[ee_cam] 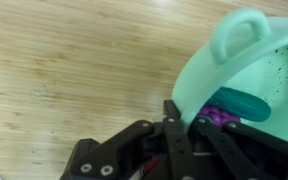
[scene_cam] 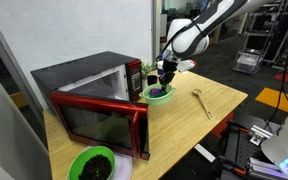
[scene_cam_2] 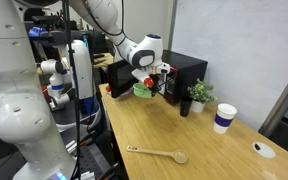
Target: Take the green pot out of the microwave
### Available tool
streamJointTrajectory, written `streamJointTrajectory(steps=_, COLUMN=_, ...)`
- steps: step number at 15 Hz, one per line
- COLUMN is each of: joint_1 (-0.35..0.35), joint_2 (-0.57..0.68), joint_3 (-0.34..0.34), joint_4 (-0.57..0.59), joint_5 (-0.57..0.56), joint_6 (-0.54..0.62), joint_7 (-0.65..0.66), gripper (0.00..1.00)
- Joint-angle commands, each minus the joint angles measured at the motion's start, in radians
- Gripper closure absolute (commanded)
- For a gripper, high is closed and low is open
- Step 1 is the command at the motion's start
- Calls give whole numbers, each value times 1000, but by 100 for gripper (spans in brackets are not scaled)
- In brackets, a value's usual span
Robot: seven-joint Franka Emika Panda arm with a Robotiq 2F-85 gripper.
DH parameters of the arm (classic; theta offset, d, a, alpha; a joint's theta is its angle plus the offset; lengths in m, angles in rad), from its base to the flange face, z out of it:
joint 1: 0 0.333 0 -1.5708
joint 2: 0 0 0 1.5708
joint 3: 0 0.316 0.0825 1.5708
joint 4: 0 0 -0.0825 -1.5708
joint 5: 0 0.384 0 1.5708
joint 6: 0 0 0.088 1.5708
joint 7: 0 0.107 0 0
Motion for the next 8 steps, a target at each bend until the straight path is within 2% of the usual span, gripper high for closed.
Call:
streamJointTrajectory(steps=1, joint_1=-34, joint_2=-37, joint_3=-8, joint_4=-79, joint_5=33, joint_6=75, joint_7=-100, gripper=98)
streamJointTrajectory(steps=4, joint_1=-59, joint_2=-37, joint_3=-15, joint_4=-115, joint_5=96, joint_6=150, joint_7=-176, gripper=98)
streamJointTrajectory(steps=8, joint_1=-100, joint_2=-34, joint_3=-20, joint_4=-136, joint_5=215, joint_6=194, joint_7=-297, gripper=98)
